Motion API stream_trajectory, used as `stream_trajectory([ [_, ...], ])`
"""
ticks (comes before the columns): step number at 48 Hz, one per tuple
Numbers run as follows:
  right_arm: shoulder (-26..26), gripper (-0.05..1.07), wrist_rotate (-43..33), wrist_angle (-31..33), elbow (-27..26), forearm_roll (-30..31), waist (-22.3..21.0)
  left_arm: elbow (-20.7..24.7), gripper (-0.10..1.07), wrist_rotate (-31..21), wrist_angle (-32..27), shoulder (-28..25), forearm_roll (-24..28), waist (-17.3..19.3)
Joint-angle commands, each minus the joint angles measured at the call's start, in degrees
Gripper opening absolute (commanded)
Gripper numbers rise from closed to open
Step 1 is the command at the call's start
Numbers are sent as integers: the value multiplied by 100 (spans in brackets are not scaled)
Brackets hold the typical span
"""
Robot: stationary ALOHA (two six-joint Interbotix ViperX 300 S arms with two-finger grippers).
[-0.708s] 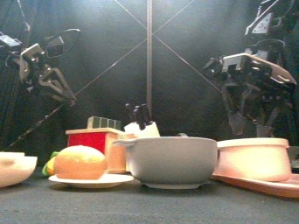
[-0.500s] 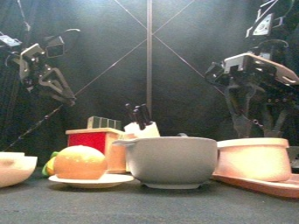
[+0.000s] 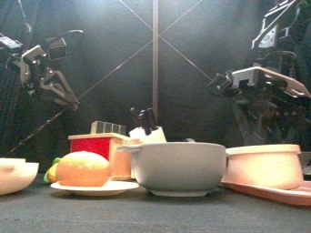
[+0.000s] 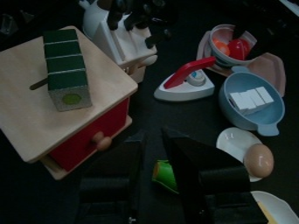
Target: Grab apple
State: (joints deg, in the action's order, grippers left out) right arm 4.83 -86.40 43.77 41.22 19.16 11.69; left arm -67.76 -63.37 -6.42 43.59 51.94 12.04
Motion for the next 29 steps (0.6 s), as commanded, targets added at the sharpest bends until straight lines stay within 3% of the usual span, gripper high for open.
stream_trajectory([
  [1,53,101,9,9,-44,9,-62,62,66,0,18,-18,9,18],
  [29,35,101,9,-18,79,44,-97,62,66,0,18,-18,0,9],
])
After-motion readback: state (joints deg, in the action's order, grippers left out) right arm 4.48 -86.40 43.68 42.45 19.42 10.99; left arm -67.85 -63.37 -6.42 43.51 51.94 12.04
